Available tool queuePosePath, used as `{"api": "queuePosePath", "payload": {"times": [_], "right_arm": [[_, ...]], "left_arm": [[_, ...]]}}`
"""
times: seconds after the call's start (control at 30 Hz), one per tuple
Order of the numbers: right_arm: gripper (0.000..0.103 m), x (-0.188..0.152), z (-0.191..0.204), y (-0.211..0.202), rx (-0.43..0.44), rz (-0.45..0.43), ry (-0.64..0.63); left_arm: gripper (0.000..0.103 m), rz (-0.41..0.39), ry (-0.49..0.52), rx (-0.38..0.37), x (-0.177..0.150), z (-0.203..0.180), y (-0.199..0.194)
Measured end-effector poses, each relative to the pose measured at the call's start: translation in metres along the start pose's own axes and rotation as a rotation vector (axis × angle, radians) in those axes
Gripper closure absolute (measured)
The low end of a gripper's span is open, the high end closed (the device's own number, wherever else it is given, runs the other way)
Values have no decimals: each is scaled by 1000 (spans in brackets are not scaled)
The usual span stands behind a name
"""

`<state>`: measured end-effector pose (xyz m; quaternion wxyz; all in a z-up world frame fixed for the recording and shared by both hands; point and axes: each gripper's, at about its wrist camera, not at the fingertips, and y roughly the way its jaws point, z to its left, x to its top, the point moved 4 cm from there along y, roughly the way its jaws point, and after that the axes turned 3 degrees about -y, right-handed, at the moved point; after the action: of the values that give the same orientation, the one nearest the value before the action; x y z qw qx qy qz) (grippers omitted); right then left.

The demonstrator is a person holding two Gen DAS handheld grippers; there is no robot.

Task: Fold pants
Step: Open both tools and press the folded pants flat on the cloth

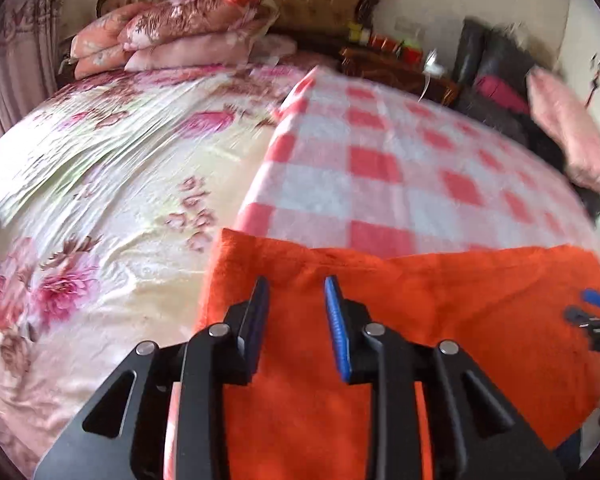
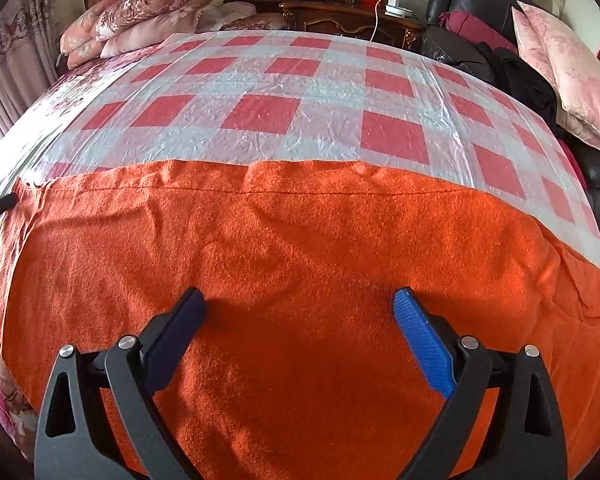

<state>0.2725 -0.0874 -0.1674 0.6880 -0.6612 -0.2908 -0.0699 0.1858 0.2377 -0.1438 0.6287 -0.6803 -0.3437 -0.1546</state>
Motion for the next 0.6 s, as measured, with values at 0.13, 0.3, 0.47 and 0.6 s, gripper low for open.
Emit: {"api": "queuePosePath", "payload": {"times": [0.13,0.3,0.47,0.6], "right_arm": [[13,-3,5,-17,-60,25,14],[13,-33,34,-54,20,23,-25],[12,-49,34,-55,36,60,18],[12,-63,32,-43,30,102,39]], "left_arm": [[61,19,156,-81,-41,-61,-24],[41,69,226,-52,-82,-89,-21],[4,111,171,41,-82,-71,-15],[5,112,133,145,-67,-51,-26]]}}
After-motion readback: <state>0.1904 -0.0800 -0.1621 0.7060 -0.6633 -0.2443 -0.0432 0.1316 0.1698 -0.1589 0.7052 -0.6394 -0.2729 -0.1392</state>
